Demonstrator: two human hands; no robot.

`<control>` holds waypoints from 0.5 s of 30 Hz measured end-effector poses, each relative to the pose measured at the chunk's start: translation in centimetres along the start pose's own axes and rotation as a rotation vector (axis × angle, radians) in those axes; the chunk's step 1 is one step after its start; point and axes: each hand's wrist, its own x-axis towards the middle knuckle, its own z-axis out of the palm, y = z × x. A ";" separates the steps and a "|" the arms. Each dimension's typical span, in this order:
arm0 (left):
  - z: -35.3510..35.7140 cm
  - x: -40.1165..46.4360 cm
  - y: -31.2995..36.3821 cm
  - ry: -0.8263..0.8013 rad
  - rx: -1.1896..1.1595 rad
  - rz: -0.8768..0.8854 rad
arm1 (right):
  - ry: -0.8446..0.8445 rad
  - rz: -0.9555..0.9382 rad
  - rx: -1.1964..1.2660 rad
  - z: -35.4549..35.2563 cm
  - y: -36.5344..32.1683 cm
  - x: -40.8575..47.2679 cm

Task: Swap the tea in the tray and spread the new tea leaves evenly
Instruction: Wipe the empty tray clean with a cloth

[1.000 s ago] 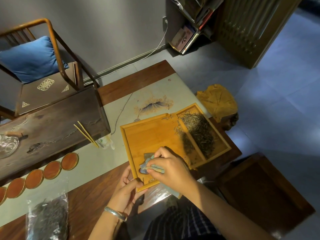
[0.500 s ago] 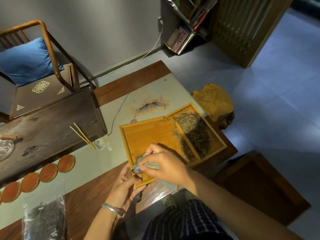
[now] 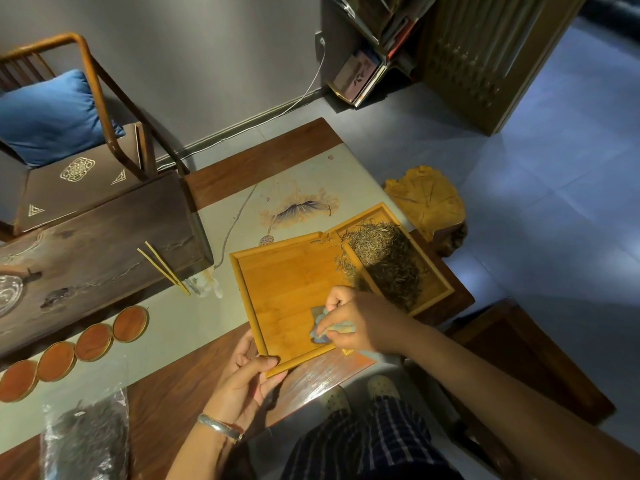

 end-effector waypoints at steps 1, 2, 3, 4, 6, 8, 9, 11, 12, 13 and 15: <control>-0.2 -0.1 0.1 0.008 -0.003 -0.003 | -0.001 0.059 0.006 -0.3 0.7 -0.2; -0.3 -0.1 0.1 0.013 -0.007 -0.007 | 0.030 0.114 0.070 -0.6 1.2 -0.3; -0.4 -0.1 0.2 0.017 -0.009 -0.009 | 0.095 0.156 0.177 -0.8 1.4 -0.4; -0.4 -0.1 0.4 0.021 -0.009 -0.010 | 0.176 0.176 0.284 -0.9 1.5 -0.5; -0.3 0.0 0.6 0.034 0.009 -0.003 | 0.285 0.178 0.378 -0.9 1.3 -0.5; -0.1 0.2 0.9 0.042 0.023 0.011 | 0.298 0.159 0.392 -0.7 1.3 -1.0; 0.0 0.2 1.1 0.042 0.025 0.017 | 0.295 0.150 0.386 -0.5 1.3 -1.4; 0.1 0.3 1.5 0.048 0.040 0.026 | 0.273 0.157 0.333 -0.1 1.7 -2.3; 0.2 0.3 1.6 0.050 0.054 0.029 | 0.255 0.167 0.294 0.1 2.0 -2.7; 0.2 0.3 1.7 0.048 0.070 0.032 | 0.238 0.175 0.261 0.2 2.3 -2.9; 0.2 0.2 1.9 0.031 0.093 0.032 | 0.222 0.188 0.209 -0.1 2.8 -3.2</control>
